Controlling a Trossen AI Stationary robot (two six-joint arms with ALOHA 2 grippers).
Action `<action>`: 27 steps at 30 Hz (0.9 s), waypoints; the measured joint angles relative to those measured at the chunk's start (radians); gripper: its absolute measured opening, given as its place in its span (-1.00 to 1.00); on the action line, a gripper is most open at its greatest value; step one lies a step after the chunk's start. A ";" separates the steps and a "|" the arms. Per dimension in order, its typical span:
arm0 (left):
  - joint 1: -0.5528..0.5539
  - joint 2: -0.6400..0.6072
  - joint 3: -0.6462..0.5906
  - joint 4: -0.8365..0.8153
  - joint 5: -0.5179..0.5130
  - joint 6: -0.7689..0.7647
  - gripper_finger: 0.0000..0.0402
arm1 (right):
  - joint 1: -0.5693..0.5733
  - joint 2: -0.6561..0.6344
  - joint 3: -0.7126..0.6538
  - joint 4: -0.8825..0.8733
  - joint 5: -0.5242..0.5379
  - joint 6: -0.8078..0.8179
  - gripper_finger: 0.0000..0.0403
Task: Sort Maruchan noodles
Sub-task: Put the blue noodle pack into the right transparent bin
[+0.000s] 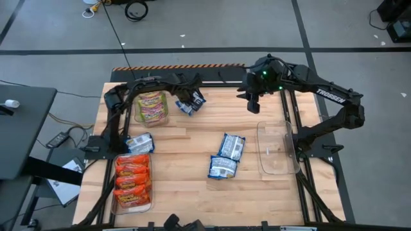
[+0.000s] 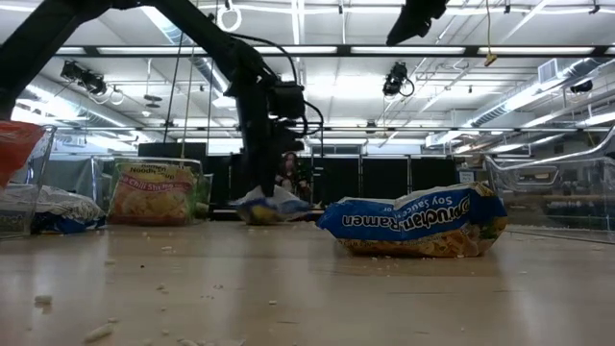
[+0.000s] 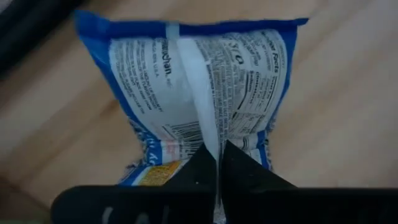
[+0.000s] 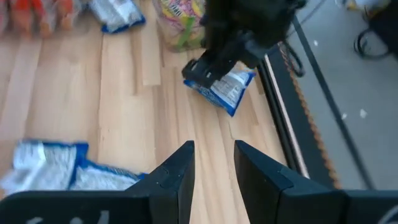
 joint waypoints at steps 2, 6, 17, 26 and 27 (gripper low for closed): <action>0.019 -0.029 -0.001 -0.007 0.112 -0.002 -0.94 | 0.017 0.000 0.000 -0.010 0.005 -0.079 -0.41; 0.077 -0.108 0.000 -0.002 0.450 -0.032 -0.95 | 0.073 0.000 -0.042 0.033 0.069 -0.223 -0.41; 0.147 -0.181 0.000 0.085 1.111 -0.077 -0.95 | 0.255 0.001 -0.087 0.309 0.251 -0.353 -0.18; 0.037 -0.178 0.000 0.231 1.015 -0.177 -0.95 | 0.319 0.123 -0.116 0.335 0.289 -0.355 0.21; 0.021 -0.178 0.000 0.237 1.003 -0.184 -0.95 | 0.326 0.146 -0.116 0.336 0.312 -0.354 0.23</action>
